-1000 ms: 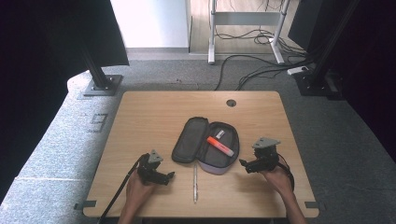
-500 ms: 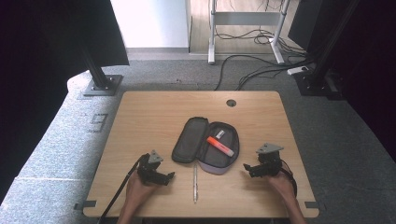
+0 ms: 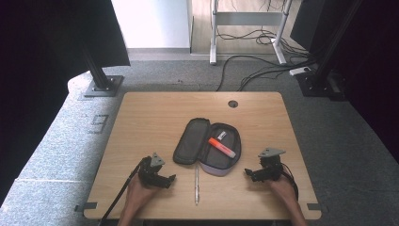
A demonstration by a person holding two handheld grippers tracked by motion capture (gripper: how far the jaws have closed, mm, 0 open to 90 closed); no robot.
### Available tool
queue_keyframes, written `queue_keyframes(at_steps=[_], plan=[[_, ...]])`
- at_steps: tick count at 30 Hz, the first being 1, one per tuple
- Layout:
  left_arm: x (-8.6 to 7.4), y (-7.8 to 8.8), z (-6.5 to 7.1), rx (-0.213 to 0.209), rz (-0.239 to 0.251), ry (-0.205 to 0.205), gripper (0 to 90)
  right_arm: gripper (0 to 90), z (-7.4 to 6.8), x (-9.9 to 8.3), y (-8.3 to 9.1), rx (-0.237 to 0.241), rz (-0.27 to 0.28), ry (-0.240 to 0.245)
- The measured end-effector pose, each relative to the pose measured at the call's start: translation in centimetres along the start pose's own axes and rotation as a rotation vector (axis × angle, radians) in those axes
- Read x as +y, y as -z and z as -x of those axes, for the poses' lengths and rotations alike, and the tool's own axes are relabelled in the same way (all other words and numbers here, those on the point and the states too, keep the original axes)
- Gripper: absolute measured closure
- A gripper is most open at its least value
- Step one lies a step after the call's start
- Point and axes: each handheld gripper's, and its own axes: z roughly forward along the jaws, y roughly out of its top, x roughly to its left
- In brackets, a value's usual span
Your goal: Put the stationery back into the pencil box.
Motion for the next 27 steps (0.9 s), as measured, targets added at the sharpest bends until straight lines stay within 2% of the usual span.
queue_keyframes(at_steps=[7,11,14,17,27], plan=[[0.5,1.2,0.5,-0.042,0.043,0.015,6.7,0.0,0.0,0.0,0.0,0.000,0.000,-0.001],[0.8,1.6,0.9,-0.054,0.049,0.008,6.8,0.0,0.0,0.0,0.0,0.000,0.000,-0.001],[1.1,1.9,1.3,-0.078,0.070,0.005,10.5,0.0,0.0,0.0,0.0,0.000,0.000,-0.001],[1.4,2.1,1.8,-0.067,0.068,-0.019,12.3,0.0,0.0,0.0,0.0,0.000,0.000,-0.001],[2.2,2.1,3.6,-0.094,0.049,-0.050,15.7,0.0,0.0,0.0,0.0,0.000,0.000,-0.001]])
